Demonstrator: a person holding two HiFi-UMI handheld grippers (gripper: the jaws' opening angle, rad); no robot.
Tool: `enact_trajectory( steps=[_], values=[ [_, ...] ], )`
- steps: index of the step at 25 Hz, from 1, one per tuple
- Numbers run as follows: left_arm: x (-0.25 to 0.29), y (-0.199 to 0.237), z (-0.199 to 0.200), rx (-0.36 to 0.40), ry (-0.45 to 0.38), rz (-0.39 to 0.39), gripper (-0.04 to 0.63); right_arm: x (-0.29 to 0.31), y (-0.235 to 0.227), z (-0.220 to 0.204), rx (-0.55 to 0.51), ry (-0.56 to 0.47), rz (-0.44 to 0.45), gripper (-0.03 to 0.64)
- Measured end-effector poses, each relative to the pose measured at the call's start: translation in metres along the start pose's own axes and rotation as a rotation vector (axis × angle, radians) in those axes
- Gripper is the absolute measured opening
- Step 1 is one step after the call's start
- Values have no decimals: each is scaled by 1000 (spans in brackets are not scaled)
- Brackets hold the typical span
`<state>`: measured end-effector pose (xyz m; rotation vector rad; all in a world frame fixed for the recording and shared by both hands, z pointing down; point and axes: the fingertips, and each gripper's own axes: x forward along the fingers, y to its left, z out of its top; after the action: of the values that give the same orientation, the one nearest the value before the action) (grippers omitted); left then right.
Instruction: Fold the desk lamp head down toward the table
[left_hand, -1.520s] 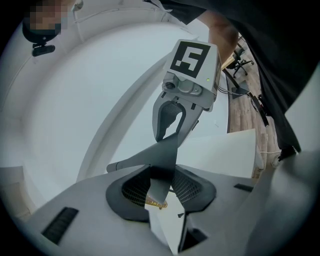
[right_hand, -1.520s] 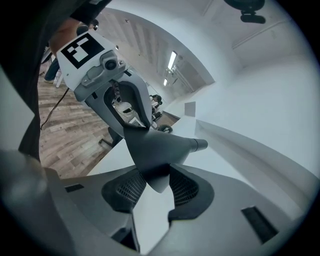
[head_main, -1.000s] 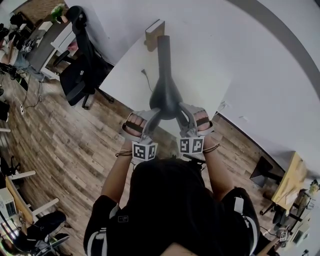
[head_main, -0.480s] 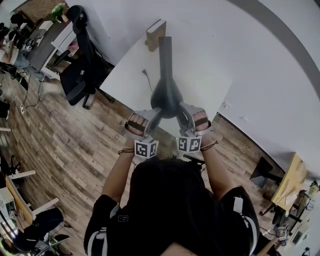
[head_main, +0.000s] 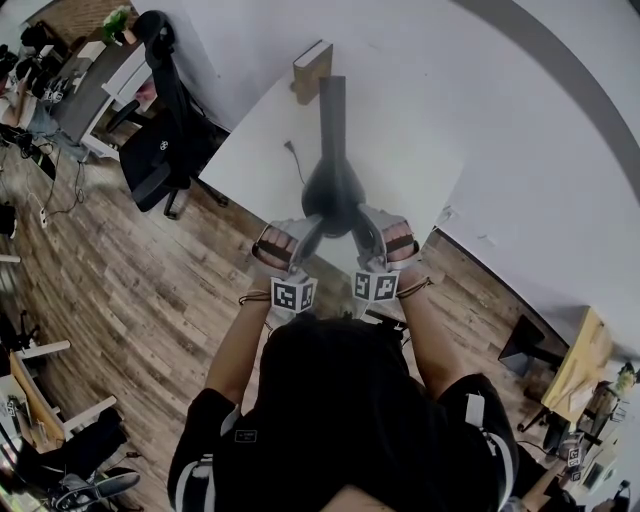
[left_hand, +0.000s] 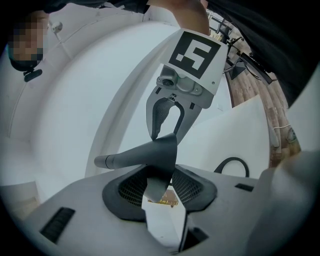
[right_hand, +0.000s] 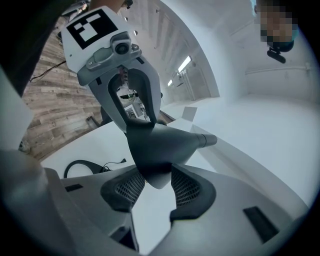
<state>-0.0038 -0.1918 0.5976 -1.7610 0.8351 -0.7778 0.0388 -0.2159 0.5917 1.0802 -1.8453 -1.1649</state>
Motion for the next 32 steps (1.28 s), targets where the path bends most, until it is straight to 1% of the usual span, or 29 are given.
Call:
enact_trajectory(
  steps=[11,21,26,32],
  values=[
    [6,-9,-4,-3,13,-10,161,5,8,-6,-19,19,8,187],
    [12,-21,-10,14,41,-27,170,10,14,-11,-33,32,16,199],
    [17,-18,-14,-7,46,-39,173,17,16,-13,-28,32,19,206],
    [17,-17,-13,-2,40,-35,173,16,16,-13,-28,30,19,206]
  ],
)
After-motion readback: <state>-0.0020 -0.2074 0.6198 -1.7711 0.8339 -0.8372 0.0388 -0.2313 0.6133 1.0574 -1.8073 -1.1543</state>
